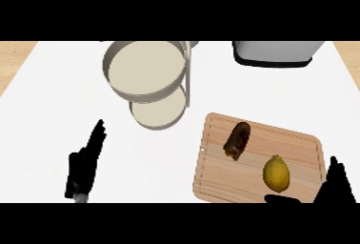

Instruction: Pick the lemon from the cutting board and place it in the tiered basket

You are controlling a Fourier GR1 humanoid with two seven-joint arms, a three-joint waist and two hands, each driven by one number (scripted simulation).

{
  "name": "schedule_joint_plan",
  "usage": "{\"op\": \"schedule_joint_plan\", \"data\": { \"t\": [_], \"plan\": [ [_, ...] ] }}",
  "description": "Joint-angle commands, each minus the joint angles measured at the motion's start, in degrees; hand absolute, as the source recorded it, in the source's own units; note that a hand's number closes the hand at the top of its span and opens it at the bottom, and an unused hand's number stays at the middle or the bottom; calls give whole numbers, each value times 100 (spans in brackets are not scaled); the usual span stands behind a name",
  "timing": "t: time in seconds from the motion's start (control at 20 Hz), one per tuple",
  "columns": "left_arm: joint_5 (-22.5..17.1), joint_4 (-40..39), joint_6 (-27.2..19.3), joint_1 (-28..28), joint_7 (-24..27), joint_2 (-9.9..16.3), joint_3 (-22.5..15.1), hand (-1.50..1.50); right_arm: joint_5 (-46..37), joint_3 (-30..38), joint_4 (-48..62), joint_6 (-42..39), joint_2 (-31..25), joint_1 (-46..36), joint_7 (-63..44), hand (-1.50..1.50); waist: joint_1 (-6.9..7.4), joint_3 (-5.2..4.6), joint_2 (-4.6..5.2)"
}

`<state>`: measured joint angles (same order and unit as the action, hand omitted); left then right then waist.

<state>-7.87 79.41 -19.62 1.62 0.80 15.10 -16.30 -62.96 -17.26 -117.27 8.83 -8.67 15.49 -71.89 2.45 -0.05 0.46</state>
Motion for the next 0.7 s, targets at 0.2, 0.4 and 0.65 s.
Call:
{"op": "schedule_joint_plan", "data": {
  "t": [0.2,0.4,0.65],
  "plan": [
    [-1,-34,-34,102,-61,10,89,0,-87,394,860,-1525,845,-841,-1301,-150,-90,-10,1],
    [8,-34,-2,120,-29,-76,43,0,35,562,1114,-1607,858,-1081,-1334,-150,-152,-4,-14],
    [25,33,-69,170,-38,-72,139,0,331,835,1205,-1914,863,-1488,-1333,-150,-160,-4,-27]
  ]
}}
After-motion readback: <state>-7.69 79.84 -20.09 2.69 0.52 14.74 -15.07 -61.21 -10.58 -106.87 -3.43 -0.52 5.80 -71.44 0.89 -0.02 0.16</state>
